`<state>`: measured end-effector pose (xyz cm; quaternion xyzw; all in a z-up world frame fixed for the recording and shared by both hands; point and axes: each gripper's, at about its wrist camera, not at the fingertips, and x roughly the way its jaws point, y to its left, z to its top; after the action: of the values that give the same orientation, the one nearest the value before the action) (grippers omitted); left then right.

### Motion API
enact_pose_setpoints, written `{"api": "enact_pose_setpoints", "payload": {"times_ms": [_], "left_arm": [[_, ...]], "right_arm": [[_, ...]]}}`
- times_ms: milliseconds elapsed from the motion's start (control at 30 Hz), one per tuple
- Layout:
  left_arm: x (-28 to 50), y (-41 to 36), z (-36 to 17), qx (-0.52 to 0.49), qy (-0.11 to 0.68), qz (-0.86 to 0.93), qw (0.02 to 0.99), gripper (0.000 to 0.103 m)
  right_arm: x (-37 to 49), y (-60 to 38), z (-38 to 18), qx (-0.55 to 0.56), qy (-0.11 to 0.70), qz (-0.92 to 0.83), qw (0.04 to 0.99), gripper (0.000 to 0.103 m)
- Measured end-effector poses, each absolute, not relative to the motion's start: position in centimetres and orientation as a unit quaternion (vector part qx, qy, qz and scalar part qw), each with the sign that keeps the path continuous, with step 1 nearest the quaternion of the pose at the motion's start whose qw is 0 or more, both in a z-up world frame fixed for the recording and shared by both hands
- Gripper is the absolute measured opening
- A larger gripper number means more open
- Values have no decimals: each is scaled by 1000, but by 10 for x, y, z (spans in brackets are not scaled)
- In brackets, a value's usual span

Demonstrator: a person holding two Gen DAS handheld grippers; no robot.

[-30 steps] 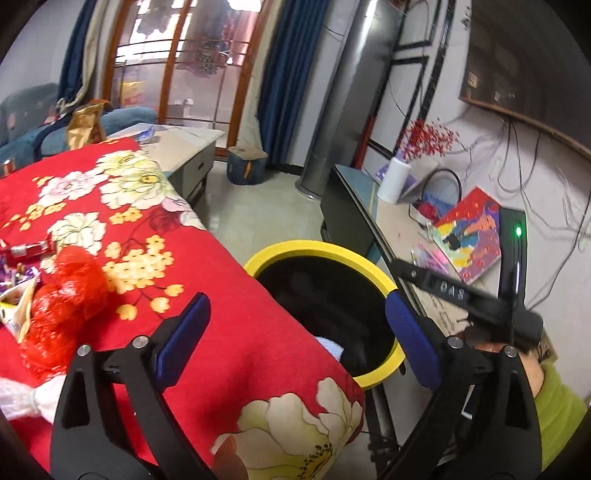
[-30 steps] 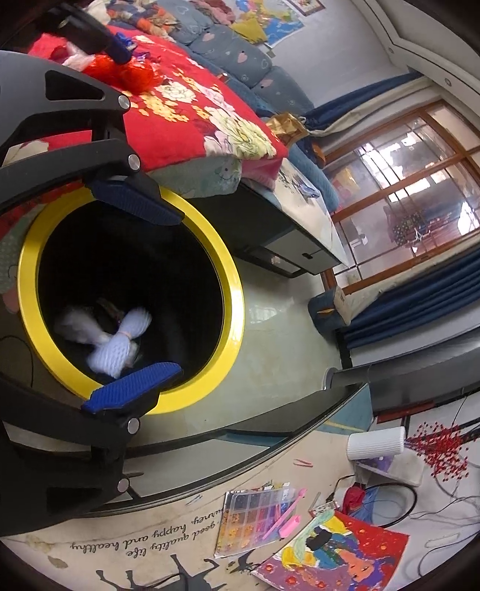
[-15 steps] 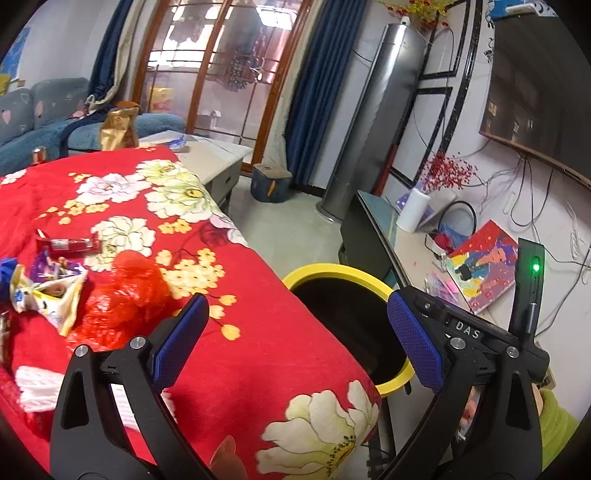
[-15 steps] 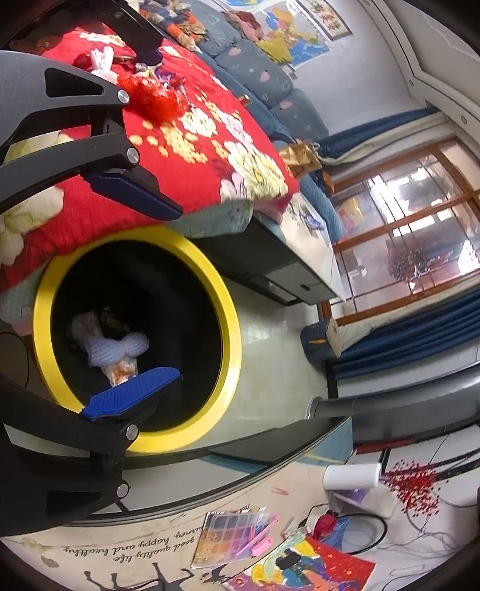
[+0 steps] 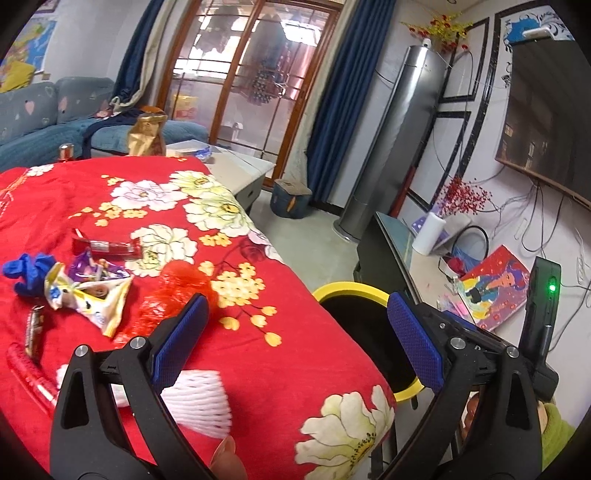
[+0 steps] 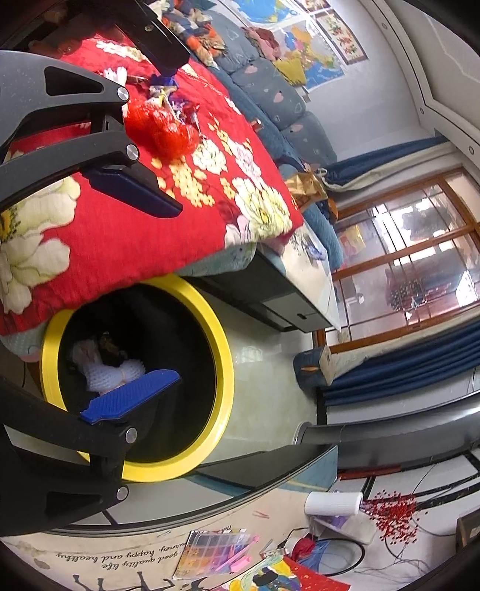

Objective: Collect trash
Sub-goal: 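Move both open grippers back over the bedspread toward the red mesh bag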

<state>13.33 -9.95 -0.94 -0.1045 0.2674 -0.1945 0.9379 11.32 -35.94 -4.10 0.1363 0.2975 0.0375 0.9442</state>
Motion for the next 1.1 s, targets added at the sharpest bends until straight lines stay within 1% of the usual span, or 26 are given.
{"api": "enact_pose_setpoints", "payload": {"times_ms": [567,1100], "left_arm": [[123,-56,-2,-121,248,-153,949,89],[119,-8,-1,-152,239,-108,953,89]], "right_arm": [[103,-304,-26,110,291,103,945,82],[97,-254,-26,79,302,158,937,82]]}}
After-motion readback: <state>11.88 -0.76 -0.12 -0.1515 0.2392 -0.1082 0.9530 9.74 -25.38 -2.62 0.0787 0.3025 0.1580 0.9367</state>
